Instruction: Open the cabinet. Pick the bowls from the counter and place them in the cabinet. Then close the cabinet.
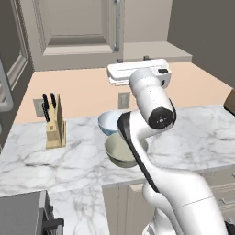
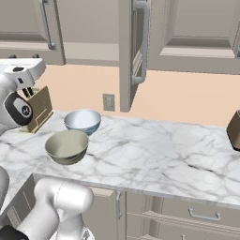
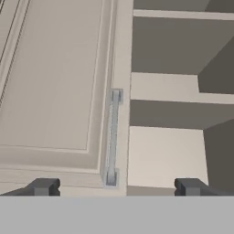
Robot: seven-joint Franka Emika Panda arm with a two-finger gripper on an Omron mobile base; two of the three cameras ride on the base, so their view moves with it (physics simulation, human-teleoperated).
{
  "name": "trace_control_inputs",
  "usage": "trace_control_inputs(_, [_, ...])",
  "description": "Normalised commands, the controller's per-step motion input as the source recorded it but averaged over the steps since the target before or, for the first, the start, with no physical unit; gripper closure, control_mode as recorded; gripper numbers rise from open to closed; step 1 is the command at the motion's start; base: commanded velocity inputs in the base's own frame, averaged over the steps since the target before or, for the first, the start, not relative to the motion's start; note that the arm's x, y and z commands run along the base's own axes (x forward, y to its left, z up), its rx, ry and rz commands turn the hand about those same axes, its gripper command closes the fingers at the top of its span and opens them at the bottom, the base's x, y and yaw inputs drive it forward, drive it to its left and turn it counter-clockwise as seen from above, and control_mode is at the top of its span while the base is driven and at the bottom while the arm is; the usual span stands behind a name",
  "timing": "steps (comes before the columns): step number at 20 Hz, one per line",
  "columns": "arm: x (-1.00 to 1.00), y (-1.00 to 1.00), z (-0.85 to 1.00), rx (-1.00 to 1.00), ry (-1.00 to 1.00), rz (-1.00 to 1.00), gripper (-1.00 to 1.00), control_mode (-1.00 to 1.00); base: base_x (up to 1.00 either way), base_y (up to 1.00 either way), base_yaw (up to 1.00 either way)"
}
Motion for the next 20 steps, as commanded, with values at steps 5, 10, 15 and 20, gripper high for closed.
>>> trace_control_inputs(5, [0.64,0.06,0.00,0.02,0.00,0.00,-1.00,-1.00,0.00,0.00,0.00])
trace_control_inputs(10, [0.68,0.02,0.00,0.00,0.00,0.00,-1.00,-1.00,0.00,0.00,0.00])
trace_control_inputs(15, [0.60,0.19,0.00,0.00,-0.02,0.00,-1.00,-1.00,0.00,0.00,0.00])
trace_control_inputs(20, [0.73,0.18,0.00,-0.01,-0.02,0.00,-1.00,-1.00,0.00,0.00,0.00])
